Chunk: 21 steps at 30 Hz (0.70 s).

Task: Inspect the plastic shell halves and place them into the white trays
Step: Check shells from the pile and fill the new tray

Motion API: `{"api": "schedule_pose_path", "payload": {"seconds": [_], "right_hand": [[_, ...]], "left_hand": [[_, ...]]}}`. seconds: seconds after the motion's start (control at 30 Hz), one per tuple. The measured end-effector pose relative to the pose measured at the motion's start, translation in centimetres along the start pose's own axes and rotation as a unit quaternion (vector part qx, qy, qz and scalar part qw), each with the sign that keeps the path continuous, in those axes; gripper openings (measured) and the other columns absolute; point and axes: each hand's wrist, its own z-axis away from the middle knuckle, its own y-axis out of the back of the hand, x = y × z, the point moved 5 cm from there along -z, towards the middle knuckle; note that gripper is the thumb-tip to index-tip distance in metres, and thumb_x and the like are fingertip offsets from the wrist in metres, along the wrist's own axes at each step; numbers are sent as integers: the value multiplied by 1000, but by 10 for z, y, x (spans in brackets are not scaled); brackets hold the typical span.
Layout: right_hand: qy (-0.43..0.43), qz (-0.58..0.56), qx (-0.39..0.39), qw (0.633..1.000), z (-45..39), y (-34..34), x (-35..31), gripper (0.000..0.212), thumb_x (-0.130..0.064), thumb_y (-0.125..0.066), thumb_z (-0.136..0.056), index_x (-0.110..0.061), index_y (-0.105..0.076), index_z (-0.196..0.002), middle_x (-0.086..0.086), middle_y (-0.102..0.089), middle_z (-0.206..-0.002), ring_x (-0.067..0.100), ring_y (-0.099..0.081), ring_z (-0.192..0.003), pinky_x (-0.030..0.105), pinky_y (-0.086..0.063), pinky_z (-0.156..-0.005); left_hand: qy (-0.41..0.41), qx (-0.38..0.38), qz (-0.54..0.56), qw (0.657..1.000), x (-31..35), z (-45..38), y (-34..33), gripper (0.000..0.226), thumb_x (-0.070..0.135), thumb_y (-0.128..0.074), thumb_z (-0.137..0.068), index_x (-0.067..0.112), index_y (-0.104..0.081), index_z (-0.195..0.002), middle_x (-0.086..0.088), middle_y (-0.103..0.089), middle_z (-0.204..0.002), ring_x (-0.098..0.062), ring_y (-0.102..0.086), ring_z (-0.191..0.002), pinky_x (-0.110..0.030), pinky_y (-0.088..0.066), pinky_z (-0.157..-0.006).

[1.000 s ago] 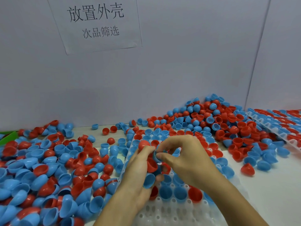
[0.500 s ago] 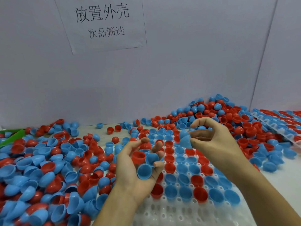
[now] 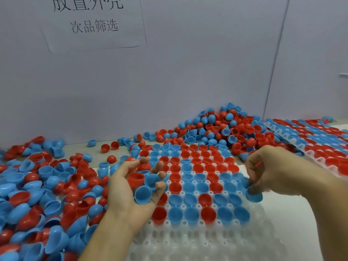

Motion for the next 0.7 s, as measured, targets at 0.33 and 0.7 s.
{"api": "schedule_pose_path", "payload": {"seconds": [0.33, 0.7], "right_hand": [[-67, 116, -90, 987, -1, -27, -4, 18, -18, -88, -72, -20, -74, -84, -5, -73, -90, 9, -61, -76, 21, -54, -70], [-74, 114, -101, 985, -10, -32, 1, 22, 1, -78, -74, -20, -76, -68, -8, -75, -80, 11, -67, -81, 16, -52, -59]], "left_hand": [[8, -16, 4, 1000, -1, 0, -2, 20, 17, -63, -74, 12, -64, -93, -20, -71, -96, -26, -62, -65, -25, -48, -43], [11, -14, 27, 999, -1, 4, -5, 19, 17, -63, -75, 10, -64, -93, -23, -71, -93, -29, -64, -65, -29, -50, -43]]}}
